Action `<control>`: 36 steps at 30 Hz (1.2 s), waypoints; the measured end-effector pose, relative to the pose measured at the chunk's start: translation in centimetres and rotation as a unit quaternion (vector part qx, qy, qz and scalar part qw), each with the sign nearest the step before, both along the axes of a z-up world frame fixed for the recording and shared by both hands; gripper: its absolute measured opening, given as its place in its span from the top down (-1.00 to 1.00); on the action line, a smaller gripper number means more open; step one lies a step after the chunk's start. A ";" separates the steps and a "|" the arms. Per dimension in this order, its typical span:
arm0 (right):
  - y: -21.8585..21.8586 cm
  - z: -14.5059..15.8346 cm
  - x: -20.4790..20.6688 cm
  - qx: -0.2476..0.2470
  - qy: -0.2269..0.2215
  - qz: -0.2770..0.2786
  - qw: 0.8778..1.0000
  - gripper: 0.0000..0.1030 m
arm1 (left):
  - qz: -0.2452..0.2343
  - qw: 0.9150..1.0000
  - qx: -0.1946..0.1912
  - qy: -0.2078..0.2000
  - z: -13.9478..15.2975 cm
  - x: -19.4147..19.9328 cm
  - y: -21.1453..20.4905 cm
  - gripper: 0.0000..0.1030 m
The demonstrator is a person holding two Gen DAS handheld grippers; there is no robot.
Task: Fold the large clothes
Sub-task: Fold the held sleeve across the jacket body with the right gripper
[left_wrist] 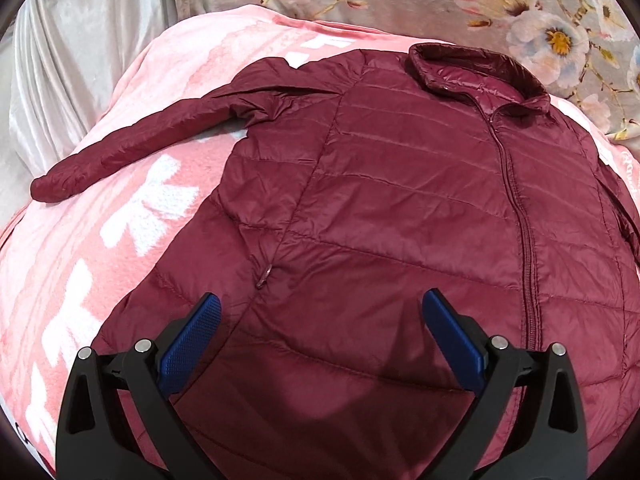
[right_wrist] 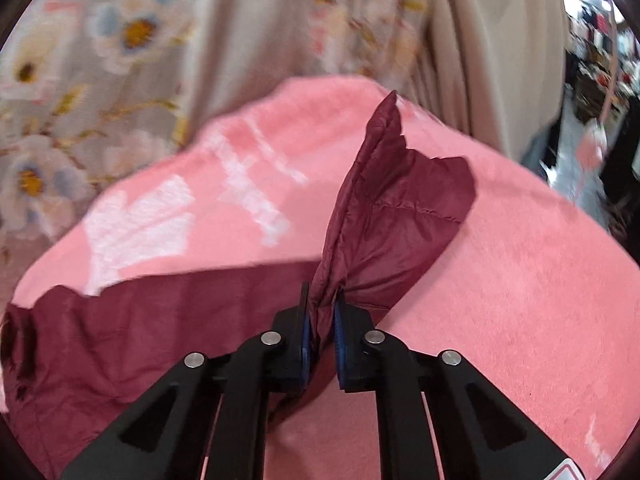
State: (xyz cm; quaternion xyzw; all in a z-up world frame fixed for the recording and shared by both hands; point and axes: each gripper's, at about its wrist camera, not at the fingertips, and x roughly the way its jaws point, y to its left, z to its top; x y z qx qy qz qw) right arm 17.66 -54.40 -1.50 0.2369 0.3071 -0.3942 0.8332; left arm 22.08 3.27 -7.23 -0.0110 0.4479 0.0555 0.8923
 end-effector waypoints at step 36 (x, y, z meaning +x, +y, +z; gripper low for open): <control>44.5 -6.3 11.3 0.017 0.055 0.541 0.839 0.79 | -0.005 0.941 -0.330 0.073 0.7 6.1 5.0 -0.91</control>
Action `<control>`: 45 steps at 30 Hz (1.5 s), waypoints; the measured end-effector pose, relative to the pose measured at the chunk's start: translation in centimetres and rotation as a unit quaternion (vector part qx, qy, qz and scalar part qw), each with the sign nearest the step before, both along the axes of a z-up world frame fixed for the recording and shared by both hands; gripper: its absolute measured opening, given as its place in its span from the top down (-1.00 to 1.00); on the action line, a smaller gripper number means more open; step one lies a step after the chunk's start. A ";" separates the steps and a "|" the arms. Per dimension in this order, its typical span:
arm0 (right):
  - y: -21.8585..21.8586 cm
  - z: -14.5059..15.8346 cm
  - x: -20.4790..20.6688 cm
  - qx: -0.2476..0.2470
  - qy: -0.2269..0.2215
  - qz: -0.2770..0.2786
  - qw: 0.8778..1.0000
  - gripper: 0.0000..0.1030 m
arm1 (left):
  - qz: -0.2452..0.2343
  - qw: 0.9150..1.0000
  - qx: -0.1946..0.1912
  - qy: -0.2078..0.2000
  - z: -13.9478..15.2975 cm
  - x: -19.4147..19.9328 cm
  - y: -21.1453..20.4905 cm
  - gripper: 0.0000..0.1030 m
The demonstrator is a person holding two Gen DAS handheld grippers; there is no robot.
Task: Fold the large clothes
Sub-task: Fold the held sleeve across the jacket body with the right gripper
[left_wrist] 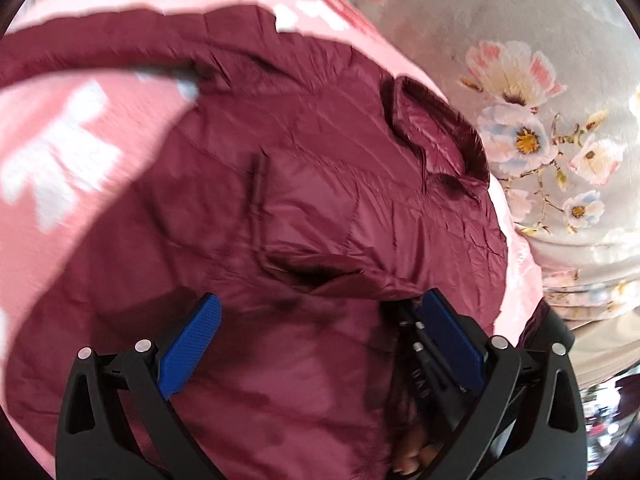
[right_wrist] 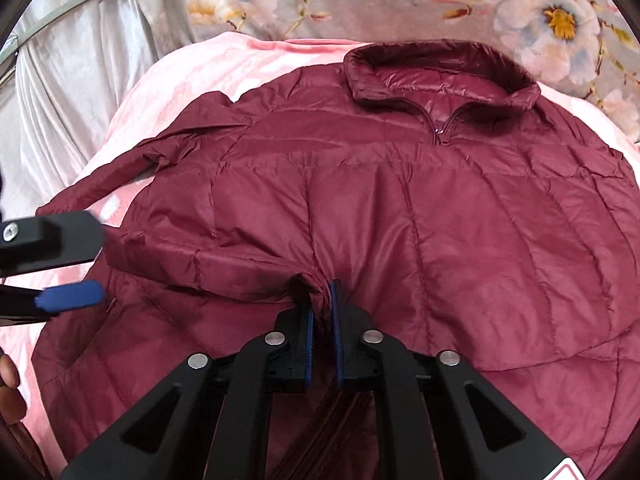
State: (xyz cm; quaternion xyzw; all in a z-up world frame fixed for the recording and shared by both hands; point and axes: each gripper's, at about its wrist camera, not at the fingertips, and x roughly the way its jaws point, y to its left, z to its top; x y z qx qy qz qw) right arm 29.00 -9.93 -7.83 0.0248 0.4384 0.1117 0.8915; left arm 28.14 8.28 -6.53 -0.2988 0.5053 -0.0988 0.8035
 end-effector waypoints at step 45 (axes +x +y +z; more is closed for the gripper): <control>-23.3 0.4 -3.8 0.032 -0.016 -0.348 0.937 0.74 | -0.037 0.943 0.315 -0.105 -1.9 4.6 -4.4 0.22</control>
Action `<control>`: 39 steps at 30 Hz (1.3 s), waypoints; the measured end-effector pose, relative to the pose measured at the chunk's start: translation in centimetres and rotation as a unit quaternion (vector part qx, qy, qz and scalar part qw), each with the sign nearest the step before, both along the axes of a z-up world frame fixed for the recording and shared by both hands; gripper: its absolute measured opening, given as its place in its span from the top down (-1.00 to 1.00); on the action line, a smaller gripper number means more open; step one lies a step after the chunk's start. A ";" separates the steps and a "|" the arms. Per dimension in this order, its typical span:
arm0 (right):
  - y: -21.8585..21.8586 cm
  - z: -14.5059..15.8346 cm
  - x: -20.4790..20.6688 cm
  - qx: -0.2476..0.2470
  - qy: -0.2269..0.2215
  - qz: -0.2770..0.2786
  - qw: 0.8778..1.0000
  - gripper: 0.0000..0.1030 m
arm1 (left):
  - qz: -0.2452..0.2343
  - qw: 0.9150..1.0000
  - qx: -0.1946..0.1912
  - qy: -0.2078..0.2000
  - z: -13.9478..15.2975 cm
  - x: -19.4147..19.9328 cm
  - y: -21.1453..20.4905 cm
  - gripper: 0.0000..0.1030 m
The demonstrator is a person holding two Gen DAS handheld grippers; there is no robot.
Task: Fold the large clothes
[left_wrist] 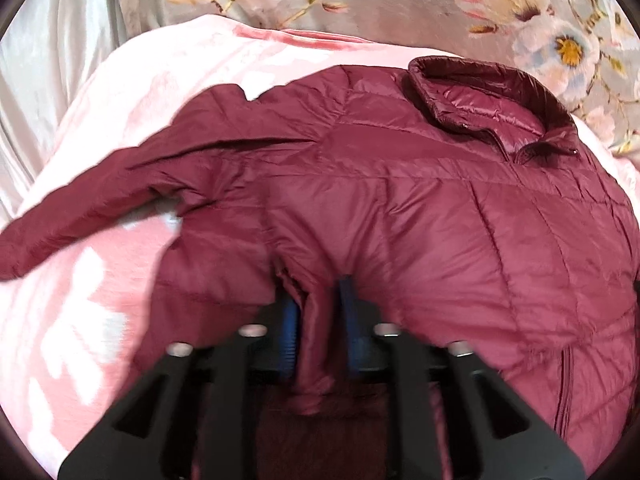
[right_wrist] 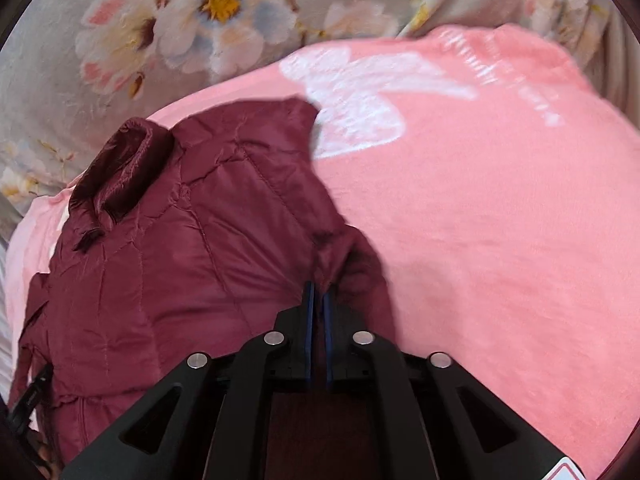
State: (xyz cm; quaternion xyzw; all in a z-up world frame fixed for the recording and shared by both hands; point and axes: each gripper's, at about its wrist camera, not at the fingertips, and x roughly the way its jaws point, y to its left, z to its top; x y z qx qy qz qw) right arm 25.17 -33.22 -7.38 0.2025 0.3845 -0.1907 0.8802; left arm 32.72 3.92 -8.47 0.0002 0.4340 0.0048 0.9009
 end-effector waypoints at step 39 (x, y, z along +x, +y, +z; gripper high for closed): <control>17.1 -1.9 3.2 -0.060 0.016 0.203 0.977 0.74 | -0.027 0.999 0.017 0.002 -1.5 -1.6 -8.8 -0.68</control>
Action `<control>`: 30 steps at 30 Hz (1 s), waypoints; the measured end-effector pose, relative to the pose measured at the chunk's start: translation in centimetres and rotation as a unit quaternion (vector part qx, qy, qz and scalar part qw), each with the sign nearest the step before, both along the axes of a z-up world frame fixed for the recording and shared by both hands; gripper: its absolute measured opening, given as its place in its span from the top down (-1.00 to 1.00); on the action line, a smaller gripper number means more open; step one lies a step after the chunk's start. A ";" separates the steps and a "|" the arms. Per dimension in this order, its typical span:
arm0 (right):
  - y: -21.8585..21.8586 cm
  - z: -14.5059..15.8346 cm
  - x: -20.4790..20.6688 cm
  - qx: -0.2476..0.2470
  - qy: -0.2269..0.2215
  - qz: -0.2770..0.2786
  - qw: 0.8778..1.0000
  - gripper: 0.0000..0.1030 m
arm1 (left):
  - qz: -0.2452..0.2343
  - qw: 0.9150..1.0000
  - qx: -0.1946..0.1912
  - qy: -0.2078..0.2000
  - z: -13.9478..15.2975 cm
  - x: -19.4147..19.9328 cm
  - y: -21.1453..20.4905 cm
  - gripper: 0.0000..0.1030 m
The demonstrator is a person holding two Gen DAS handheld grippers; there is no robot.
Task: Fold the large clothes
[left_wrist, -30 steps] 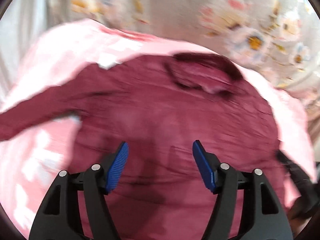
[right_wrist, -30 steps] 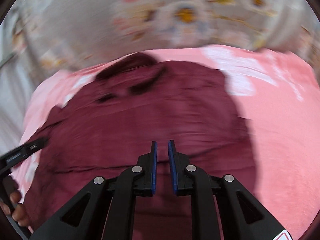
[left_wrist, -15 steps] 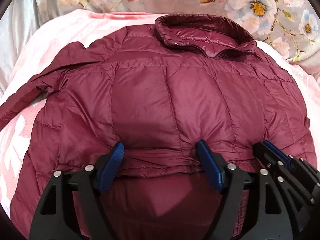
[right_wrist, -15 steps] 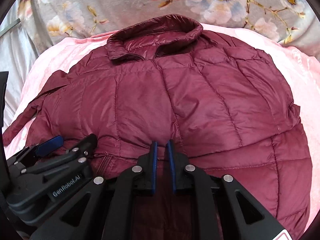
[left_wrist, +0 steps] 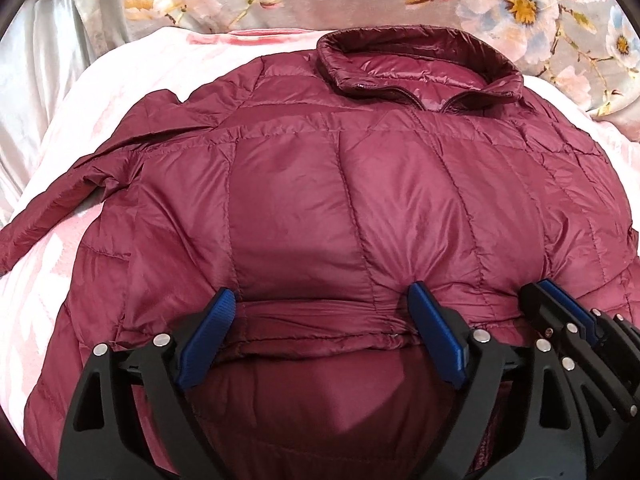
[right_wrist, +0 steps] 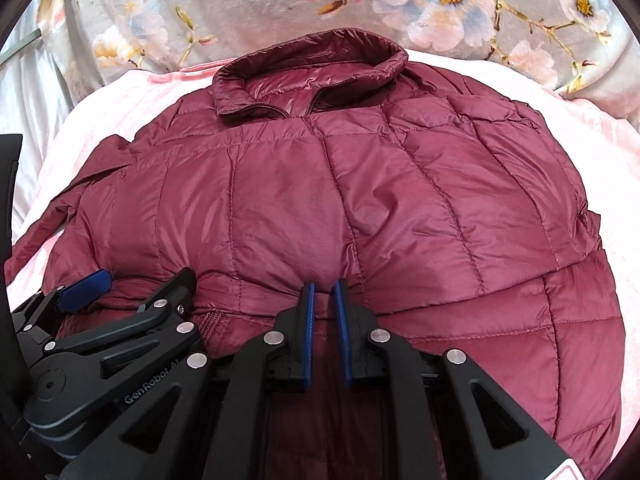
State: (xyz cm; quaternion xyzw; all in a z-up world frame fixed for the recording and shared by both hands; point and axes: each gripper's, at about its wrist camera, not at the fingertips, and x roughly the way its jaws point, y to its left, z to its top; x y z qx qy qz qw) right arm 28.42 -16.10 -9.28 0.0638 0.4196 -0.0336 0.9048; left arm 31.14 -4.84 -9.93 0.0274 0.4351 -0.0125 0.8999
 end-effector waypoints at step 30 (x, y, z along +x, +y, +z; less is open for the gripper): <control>6.6 0.2 -12.7 -0.011 -0.025 0.029 0.999 0.14 | 0.361 0.909 -0.206 -0.042 2.9 -6.8 43.4 -0.86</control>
